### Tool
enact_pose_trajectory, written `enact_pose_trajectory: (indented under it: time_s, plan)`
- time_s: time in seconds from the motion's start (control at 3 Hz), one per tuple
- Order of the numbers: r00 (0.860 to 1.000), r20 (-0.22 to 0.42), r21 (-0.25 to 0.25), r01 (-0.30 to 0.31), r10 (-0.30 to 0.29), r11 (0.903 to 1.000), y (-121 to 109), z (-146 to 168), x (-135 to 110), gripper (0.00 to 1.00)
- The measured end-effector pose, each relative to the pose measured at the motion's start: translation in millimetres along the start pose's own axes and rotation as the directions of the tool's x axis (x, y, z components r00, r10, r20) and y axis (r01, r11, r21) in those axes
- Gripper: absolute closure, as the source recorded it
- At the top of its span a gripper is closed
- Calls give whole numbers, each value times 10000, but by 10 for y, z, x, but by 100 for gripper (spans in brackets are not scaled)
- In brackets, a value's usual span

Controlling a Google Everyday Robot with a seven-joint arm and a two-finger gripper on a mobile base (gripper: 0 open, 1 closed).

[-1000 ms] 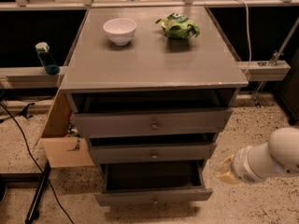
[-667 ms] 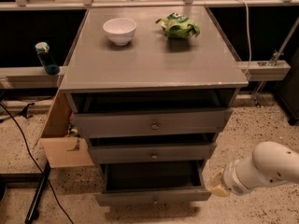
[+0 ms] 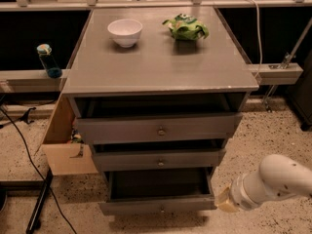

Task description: Close bottom drawer

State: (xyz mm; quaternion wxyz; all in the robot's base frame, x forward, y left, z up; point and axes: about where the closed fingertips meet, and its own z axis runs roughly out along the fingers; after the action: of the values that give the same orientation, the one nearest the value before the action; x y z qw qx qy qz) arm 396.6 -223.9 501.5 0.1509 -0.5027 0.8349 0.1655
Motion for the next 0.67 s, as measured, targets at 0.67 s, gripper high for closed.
enact_pose_trajectory:
  time_s: [0.67]
  plan:
    - [9988, 90, -335, 476, -473, 9983, 22, 767, 377, 100]
